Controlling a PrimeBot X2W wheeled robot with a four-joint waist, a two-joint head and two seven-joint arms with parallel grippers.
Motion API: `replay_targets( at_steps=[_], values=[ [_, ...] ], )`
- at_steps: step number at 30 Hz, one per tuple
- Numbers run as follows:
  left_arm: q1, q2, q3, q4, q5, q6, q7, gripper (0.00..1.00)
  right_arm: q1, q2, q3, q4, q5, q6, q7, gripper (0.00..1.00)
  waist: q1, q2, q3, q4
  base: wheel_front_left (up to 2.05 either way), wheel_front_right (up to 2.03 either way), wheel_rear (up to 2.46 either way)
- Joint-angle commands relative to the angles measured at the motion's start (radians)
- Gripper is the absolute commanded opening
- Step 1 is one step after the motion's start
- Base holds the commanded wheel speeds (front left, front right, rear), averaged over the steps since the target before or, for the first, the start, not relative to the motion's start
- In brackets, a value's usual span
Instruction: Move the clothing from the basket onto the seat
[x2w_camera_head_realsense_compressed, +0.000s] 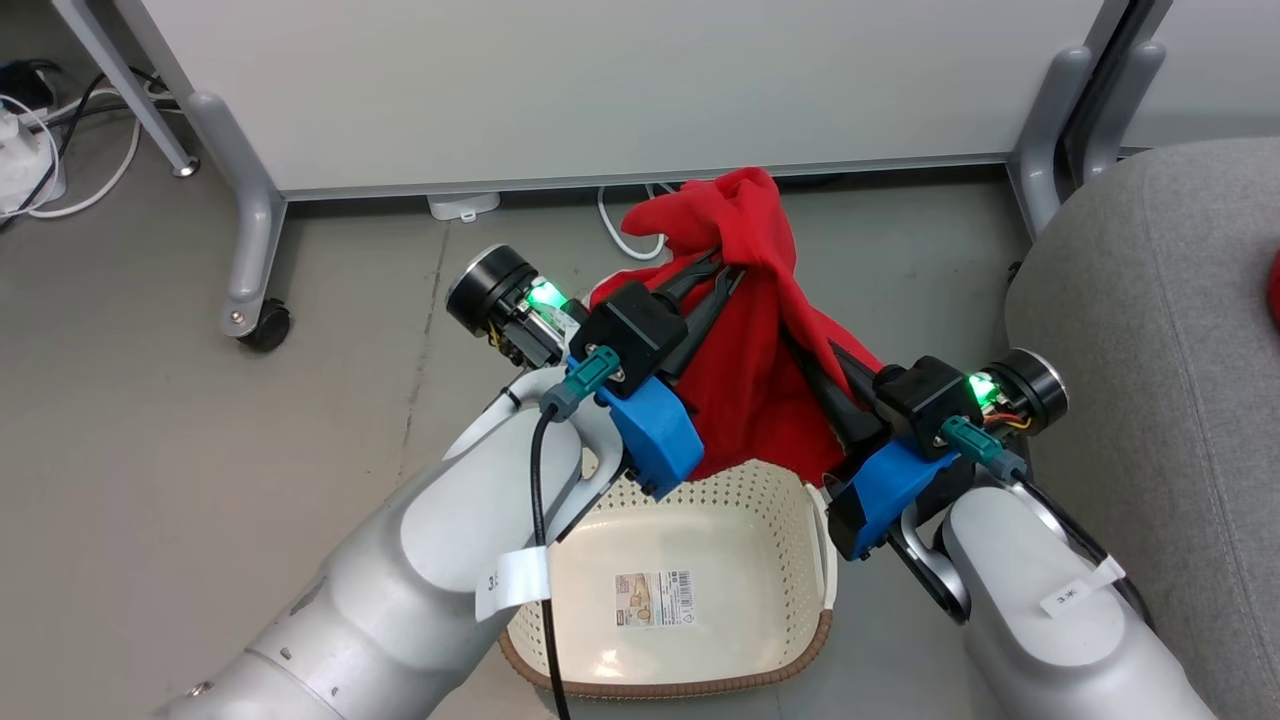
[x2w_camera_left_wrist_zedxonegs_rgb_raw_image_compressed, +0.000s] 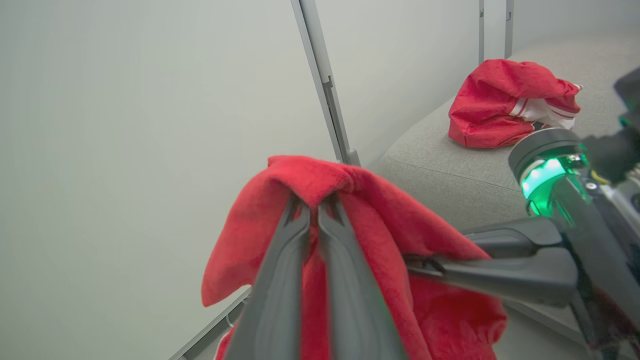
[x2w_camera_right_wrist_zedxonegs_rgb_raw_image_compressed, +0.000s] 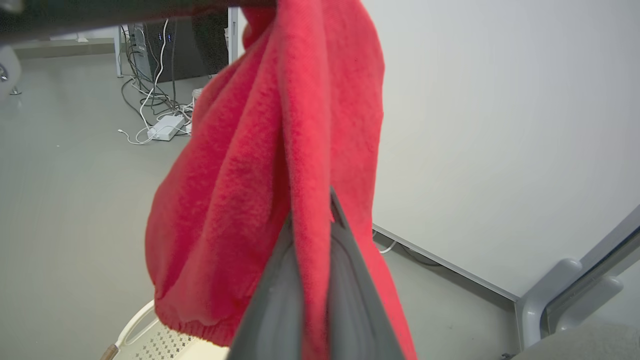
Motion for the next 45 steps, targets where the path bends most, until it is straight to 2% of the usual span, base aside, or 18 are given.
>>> replay_targets(
  at_steps=[1, 16, 17, 18, 34, 45],
  values=[
    [0.006, 0.0, 0.008, 0.0, 0.003, -0.001, -0.004, 0.0, -0.009, 0.001, -0.001, -0.004, 0.007, 0.0, -0.001, 0.0, -0.0001, -0.0001, -0.003, -0.001, 0.0, 0.0, 0.0],
    [0.02, -0.004, 0.021, 0.009, 0.018, -0.008, -0.004, 0.0, 0.009, -0.004, -0.005, -0.018, 0.017, 0.0, -0.001, 0.0, -0.0001, -0.0001, -0.016, -0.005, 0.0, 0.0, 0.0],
    [0.021, -0.005, 0.024, 0.009, 0.018, -0.005, -0.004, 0.25, 0.01, -0.003, -0.005, -0.018, 0.018, 0.0, -0.001, 0.0, -0.0001, -0.0001, -0.017, -0.005, 0.0, 0.0, 0.0],
    [0.02, -0.005, 0.023, 0.01, 0.021, -0.004, -0.004, 1.0, 0.011, -0.003, -0.005, -0.019, 0.018, 0.0, -0.001, 0.0, -0.0001, -0.0001, -0.018, -0.005, 0.0, 0.0, 0.0],
    [0.037, -0.007, 0.048, -0.007, 0.046, -0.005, -0.004, 1.0, 0.018, -0.003, -0.02, -0.032, 0.024, 0.0, -0.001, 0.0, -0.0001, -0.0001, -0.016, -0.015, 0.0, 0.0, 0.0],
    [0.049, 0.002, 0.067, -0.035, 0.062, -0.006, -0.004, 1.0, 0.028, -0.011, -0.094, -0.088, 0.026, 0.0, -0.001, 0.0, -0.0001, -0.0001, 0.017, -0.074, 0.0, 0.0, 0.0]
  ],
)
